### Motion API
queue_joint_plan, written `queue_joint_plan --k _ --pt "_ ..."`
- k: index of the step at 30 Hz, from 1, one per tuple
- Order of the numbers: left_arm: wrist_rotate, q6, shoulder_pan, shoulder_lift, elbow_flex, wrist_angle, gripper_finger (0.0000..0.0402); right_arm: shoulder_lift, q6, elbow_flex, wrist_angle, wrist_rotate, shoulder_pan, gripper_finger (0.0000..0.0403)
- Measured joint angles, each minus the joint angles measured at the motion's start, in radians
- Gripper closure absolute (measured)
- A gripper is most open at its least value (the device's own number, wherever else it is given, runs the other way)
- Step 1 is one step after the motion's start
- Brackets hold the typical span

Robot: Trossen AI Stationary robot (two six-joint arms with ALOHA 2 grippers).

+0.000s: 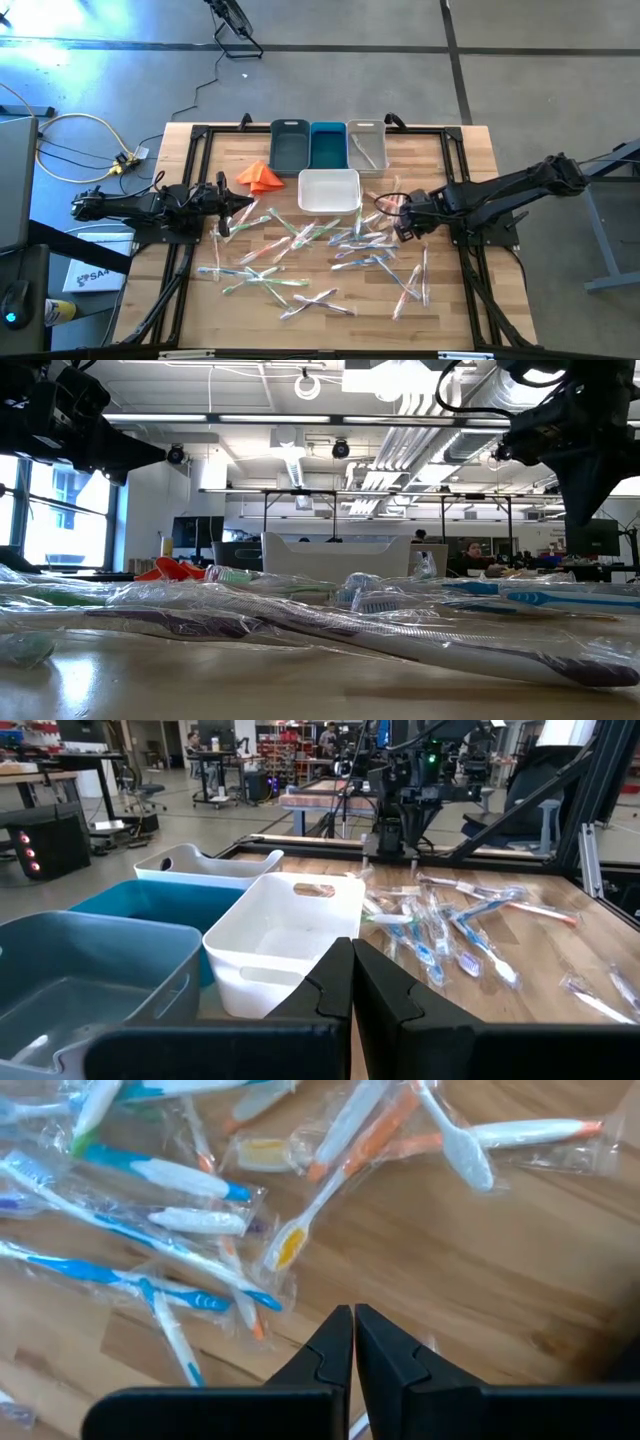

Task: Pick & Place Toothbrushes
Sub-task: Put the purple toothbrush into the blue bin

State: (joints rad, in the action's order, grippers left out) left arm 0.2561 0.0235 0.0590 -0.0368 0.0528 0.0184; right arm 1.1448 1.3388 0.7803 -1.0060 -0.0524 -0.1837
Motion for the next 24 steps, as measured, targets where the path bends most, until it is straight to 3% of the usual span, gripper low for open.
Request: queue_joint_plan --k 14,18,24 --pt "0.0 0.0 0.0 0.0 -0.001 -0.007 0.0402 0.107 -0.018 0.0 -0.004 0.038 0.0 0.0271" --pt "0.0 0.0 0.0 0.0 -0.001 -0.008 0.0402 0.109 0.08 0.0 -0.013 0.095 -0.004 0.0264" --pt "0.0 0.0 0.0 0.0 -0.001 -0.008 0.0402 0.109 0.186 -0.009 -0.02 0.122 -0.049 0.0285"
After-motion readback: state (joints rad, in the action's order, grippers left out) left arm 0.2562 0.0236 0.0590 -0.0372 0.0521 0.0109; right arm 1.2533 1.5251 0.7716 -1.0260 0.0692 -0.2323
